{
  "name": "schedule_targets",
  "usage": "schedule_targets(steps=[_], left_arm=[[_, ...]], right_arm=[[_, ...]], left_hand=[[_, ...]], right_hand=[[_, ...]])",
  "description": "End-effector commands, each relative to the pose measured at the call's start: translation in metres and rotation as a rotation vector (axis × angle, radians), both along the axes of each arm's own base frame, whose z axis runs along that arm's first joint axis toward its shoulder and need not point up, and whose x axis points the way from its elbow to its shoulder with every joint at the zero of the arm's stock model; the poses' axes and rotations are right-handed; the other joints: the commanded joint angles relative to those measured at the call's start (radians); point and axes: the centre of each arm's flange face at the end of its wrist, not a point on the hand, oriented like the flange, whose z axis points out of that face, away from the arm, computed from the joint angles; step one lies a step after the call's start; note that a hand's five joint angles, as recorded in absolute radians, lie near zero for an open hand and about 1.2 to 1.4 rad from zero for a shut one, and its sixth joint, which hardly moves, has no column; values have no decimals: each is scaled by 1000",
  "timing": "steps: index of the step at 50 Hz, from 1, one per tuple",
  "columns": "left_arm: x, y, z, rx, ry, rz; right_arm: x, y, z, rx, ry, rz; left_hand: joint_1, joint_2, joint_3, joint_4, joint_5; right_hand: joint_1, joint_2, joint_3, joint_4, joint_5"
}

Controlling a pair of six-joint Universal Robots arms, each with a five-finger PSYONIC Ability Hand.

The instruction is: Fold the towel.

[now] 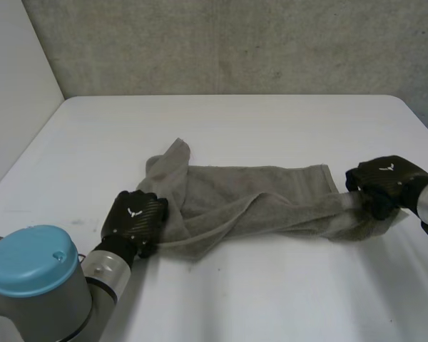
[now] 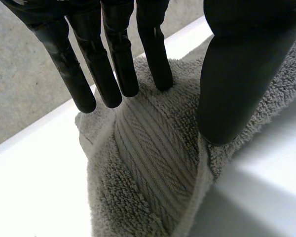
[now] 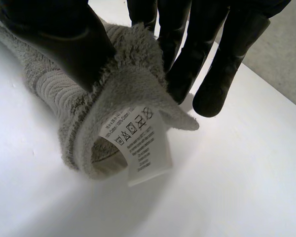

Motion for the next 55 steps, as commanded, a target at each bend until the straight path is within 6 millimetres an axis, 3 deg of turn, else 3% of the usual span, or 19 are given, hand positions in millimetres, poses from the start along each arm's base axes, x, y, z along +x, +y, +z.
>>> schedule_targets(steps=[1,17,31,47,55], left_arm=[[7,11,-6,38,-23,0],[21,35,2,33,-19,-2],[30,32,-10,74,-40,34],[27,0,-26,100,-54,78],[21,-16,-23,72,-40,84]], right_arm=[[-12,5,-17,16,-31,-24],[-15,11,-34,31,-36,-32],[-15,14,-40,43,-38,-33],[-15,14,-43,34,-37,-32],[-16,13,-43,23,-35,-34]], left_hand=[[112,112,112,112,112],[206,206,206,206,206],[171,171,171,171,171],[144,145,144,145,144],[188,189,188,188,188]], right_hand=[[77,77,73,60,65],[77,77,73,60,65],[77,77,73,60,65],[77,77,73,60,65],[77,77,73,60,65]])
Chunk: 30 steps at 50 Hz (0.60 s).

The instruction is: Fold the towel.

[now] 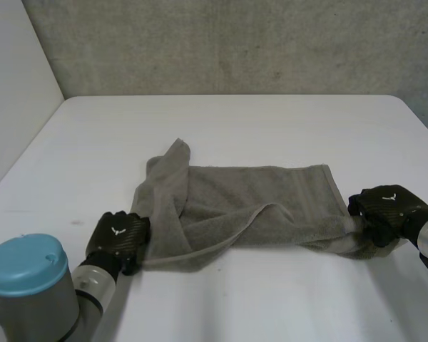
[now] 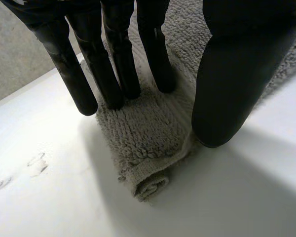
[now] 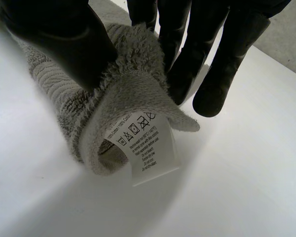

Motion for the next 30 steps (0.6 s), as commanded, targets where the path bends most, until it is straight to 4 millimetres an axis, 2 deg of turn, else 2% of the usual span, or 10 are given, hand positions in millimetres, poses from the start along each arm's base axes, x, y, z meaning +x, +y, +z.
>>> schedule_targets(steps=[1,6,10,20,22,25,26,27,28,30], left_arm=[[-5,-13,3,-23,10,4],[-9,-22,5,-42,19,5],[-12,-28,9,-62,28,5],[-13,-28,19,-87,43,4],[-12,-26,36,-131,65,3],[-11,-25,45,-151,75,1],[-11,-23,54,-172,85,-2],[-10,-20,63,-192,96,-2],[-10,-20,63,-193,96,-2],[-6,-12,98,-273,133,-1]], right_arm=[[0,-1,0,-8,1,-1],[0,-1,0,-9,2,0],[-1,-2,0,-11,4,-1],[-7,-5,1,-14,3,-21],[-7,-6,3,-18,4,-22],[-9,-7,9,-33,9,-31],[-9,-7,9,-33,9,-31],[-9,-7,18,-59,13,-34],[-9,-7,18,-59,13,-34],[-9,1,58,-168,17,-33]], left_hand=[[148,144,145,146,147],[342,338,339,340,341],[625,622,623,623,625],[649,646,647,647,649],[649,646,647,647,649],[649,646,647,647,649],[649,646,647,647,649],[649,646,647,647,649],[649,646,647,647,649],[649,646,647,647,649]], right_hand=[[77,77,73,60,65],[77,77,73,60,65],[77,77,73,60,65],[77,77,73,60,65],[77,77,73,60,65],[77,77,73,60,65],[77,77,73,60,65],[77,77,73,60,65],[77,77,73,60,65],[77,77,73,60,65]])
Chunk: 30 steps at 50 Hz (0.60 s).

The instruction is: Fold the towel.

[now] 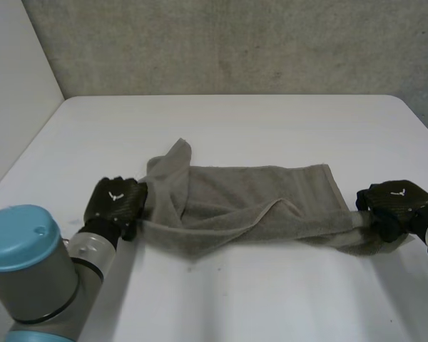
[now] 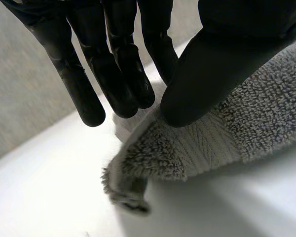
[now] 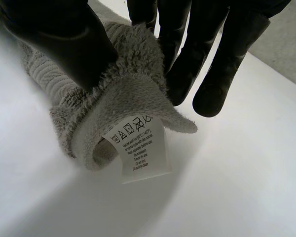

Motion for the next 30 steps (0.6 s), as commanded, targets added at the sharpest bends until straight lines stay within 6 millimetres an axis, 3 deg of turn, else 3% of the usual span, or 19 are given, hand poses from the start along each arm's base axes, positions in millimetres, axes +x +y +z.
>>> schedule_targets(steps=[1,3,4,5,6,8,9,11,16,20,22,24,25,27,28,29,30], left_arm=[[6,13,56,-130,62,-2],[13,25,94,-211,104,0],[13,25,95,-212,104,0],[16,30,112,-247,121,-2],[16,30,113,-248,121,-2],[20,42,151,-325,161,-14],[20,42,151,-326,161,-14],[25,54,179,-373,183,-23],[27,58,198,-390,193,-28],[27,53,193,-369,181,-20],[26,46,184,-339,165,-10],[23,26,156,-249,119,10],[23,26,156,-249,119,10],[15,5,120,-138,66,15],[15,5,120,-138,66,15],[11,-5,104,-91,44,18],[11,-5,103,-91,43,18]], right_arm=[[-1,7,51,-139,12,-5],[-3,17,94,-263,12,-4],[-3,17,95,-264,12,-4],[-4,21,119,-339,17,0],[-4,21,119,-340,17,0],[0,35,165,-465,13,29],[0,35,165,-466,13,30],[2,45,202,-528,0,34],[3,53,229,-515,2,43],[-1,45,226,-451,19,37],[-4,29,207,-359,62,48],[-5,21,195,-314,89,61],[-5,20,194,-314,90,62],[-8,3,169,-218,140,91],[-8,3,169,-218,140,91],[-7,-6,155,-168,154,107],[-3,-15,140,-118,164,119]], left_hand=[[216,180,181,179,211],[216,180,181,179,211],[216,180,181,179,211],[216,180,181,179,211],[216,180,181,179,211],[216,180,181,179,211],[216,180,181,179,211],[216,180,181,179,211],[216,180,181,179,211],[216,180,181,179,211],[216,180,181,179,211],[216,180,181,179,211],[216,180,181,179,211],[216,180,181,179,211],[216,180,181,179,211],[216,180,181,179,211],[216,180,181,179,211]], right_hand=[[77,77,73,60,65],[77,77,73,60,65],[77,77,73,60,65],[77,77,73,60,65],[77,77,73,60,65],[77,77,73,60,65],[77,77,73,60,65],[77,77,73,60,65],[77,77,73,60,65],[77,77,73,60,65],[77,77,73,60,65],[77,77,73,60,65],[77,77,73,60,65],[77,77,73,60,65],[77,77,73,60,65],[77,77,73,60,65],[77,77,73,60,65]])
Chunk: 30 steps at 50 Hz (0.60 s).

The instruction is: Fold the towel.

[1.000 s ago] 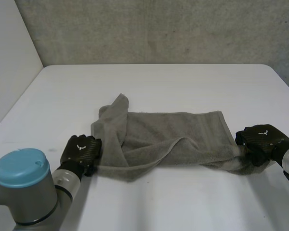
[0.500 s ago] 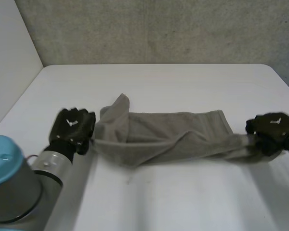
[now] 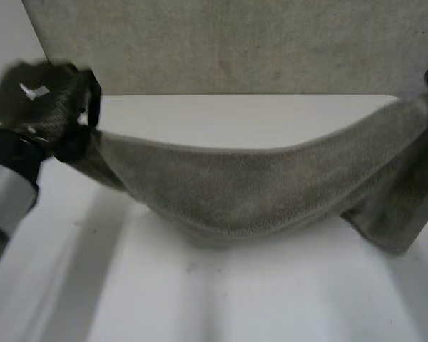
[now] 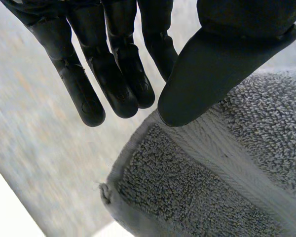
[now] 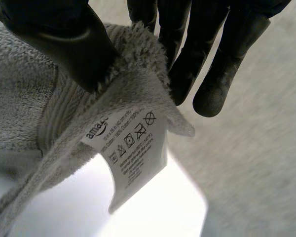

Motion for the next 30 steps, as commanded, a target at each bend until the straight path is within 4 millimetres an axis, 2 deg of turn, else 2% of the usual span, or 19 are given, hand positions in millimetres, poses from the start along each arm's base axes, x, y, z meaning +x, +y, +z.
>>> schedule_targets(steps=[1,5,6,8,11,13,14,16,17,18,19,21,22,23,25,27,28,29,30], left_arm=[[-16,-47,-75,215,-100,17],[-32,-85,-99,239,-135,16],[-32,-85,-99,239,-136,16],[-44,-112,-87,169,-135,19],[-50,-126,-72,108,-115,22],[-60,-149,-23,-46,-37,28],[-60,-149,-23,-47,-37,28],[-64,-160,39,-243,64,33],[-64,-160,39,-244,64,33],[-65,-161,67,-340,117,32],[-65,-161,67,-341,118,32],[-62,-157,114,-512,217,35],[-62,-157,114,-513,217,35],[-60,-153,129,-568,251,35],[-58,-149,139,-599,279,31],[-58,-147,138,-593,285,24],[-57,-149,127,-554,276,23],[-56,-151,109,-490,255,22],[-56,-151,109,-490,254,22]], right_arm=[[1,-41,-63,225,103,38],[21,-64,-91,275,169,43],[21,-64,-91,275,170,43],[40,-85,-93,196,196,42],[47,-100,-85,107,192,32],[56,-129,-46,-152,131,-8],[56,-129,-46,-153,131,-8],[62,-145,13,-452,-11,-38],[62,-145,13,-453,-12,-38],[64,-144,42,-581,-97,-46],[64,-144,43,-582,-98,-46],[63,-135,83,-738,-233,-47],[63,-135,83,-738,-233,-47],[61,-129,93,-756,-271,-45],[61,-124,93,-735,-285,-44],[62,-120,69,-599,-260,-46],[62,-120,69,-598,-260,-46],[62,-118,50,-503,-240,-43],[62,-118,50,-502,-240,-43]], left_hand=[[211,179,180,178,205],[211,179,180,178,205],[211,179,180,178,205],[211,179,180,178,205],[211,179,180,178,205],[211,179,180,178,205],[211,179,180,178,205],[211,179,180,178,205],[211,179,180,178,205],[211,179,180,178,205],[211,179,180,178,205],[211,179,180,178,205],[211,179,180,178,205],[211,179,180,178,205],[211,179,180,178,205],[211,179,180,178,205],[211,179,180,178,205],[211,179,180,178,205],[211,179,180,178,205]], right_hand=[[77,77,73,58,65],[77,77,73,58,65],[77,77,73,58,65],[77,77,73,58,65],[77,77,73,58,65],[77,77,73,58,65],[77,77,73,58,65],[77,77,73,58,65],[77,77,73,58,65],[77,77,73,58,65],[77,77,73,58,65],[77,77,73,58,65],[77,77,73,58,65],[77,77,73,58,65],[77,77,73,58,65],[77,77,73,58,65],[77,77,73,58,65],[77,77,73,58,65],[77,77,73,58,65]])
